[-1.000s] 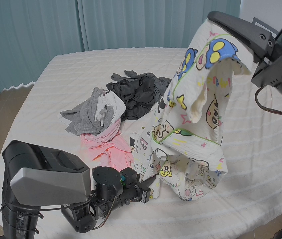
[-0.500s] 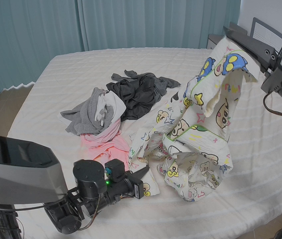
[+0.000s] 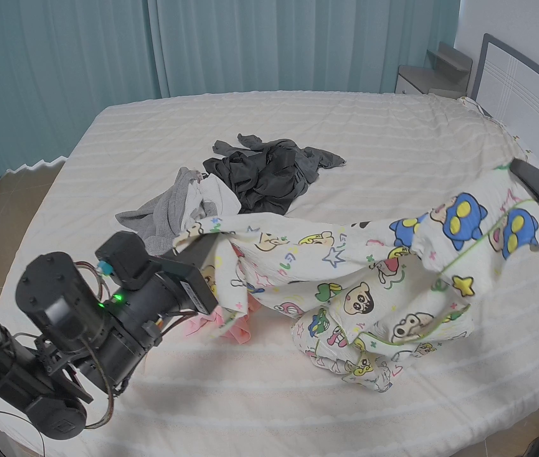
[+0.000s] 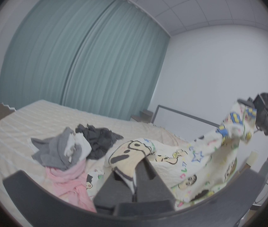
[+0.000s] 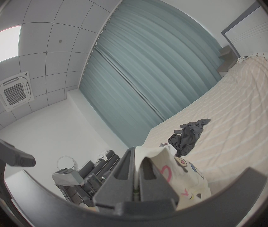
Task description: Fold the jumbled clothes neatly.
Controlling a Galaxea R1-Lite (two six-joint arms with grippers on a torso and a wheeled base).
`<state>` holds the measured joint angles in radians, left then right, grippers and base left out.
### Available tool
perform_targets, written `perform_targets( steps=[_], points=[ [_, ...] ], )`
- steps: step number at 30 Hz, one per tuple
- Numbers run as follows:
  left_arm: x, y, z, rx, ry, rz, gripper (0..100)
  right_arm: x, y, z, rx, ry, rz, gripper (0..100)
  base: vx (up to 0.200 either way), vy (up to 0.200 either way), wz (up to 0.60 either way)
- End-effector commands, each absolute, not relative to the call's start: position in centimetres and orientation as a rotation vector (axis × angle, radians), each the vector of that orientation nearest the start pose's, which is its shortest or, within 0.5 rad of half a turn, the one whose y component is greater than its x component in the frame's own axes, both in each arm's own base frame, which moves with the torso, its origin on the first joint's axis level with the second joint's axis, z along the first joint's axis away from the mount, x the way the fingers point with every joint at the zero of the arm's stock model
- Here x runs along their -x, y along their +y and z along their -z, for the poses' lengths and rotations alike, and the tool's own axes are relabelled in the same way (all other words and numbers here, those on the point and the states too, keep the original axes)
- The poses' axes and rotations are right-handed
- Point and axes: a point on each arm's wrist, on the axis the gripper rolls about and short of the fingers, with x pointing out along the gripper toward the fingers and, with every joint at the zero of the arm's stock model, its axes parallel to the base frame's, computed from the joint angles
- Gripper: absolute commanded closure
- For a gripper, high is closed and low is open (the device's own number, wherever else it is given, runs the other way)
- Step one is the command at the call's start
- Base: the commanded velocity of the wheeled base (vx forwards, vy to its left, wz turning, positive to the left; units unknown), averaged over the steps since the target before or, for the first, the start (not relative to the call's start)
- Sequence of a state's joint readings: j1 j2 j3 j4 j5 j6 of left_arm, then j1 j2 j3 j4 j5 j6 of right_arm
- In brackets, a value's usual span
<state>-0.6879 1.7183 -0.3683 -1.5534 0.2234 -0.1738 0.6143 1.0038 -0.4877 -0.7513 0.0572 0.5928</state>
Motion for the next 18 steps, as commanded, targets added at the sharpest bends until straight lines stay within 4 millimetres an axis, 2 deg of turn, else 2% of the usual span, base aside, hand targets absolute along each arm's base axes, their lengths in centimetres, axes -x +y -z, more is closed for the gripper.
perform_targets(
  steps=[1,3,6,9,15,18],
  points=[
    [-17.1,-13.6,-19.8,0.281,-0.294,0.464,100,-7.7,5.3,-24.1,-0.631,-0.065,-0.721,100,0.000,0.000,0.00],
    [-16.8,-13.4,-20.4,0.283,-0.318,0.463,100,-7.7,5.2,-24.2,-0.627,-0.073,-0.726,100,0.000,0.000,0.00],
    [-16.2,-12.6,-21.8,0.285,-0.386,0.448,100,-8.0,4.7,-26.2,-0.619,-0.154,-0.695,100,0.000,0.000,0.00],
    [-15.5,-11.9,-22.7,0.229,-0.443,0.423,100,-7.5,4.2,-27.7,-0.617,-0.222,-0.715,100,0.000,0.000,0.00],
    [-13.3,-9.5,-25.0,0.220,-0.575,0.372,100,-6.9,3.9,-28.2,-0.612,-0.258,-0.739,100,0.000,0.000,0.00],
    [-12.7,-9.0,-25.3,0.222,-0.595,0.368,100,-6.9,4.0,-28.9,-0.611,-0.276,-0.754,100,0.000,0.000,0.00]
  ],
)
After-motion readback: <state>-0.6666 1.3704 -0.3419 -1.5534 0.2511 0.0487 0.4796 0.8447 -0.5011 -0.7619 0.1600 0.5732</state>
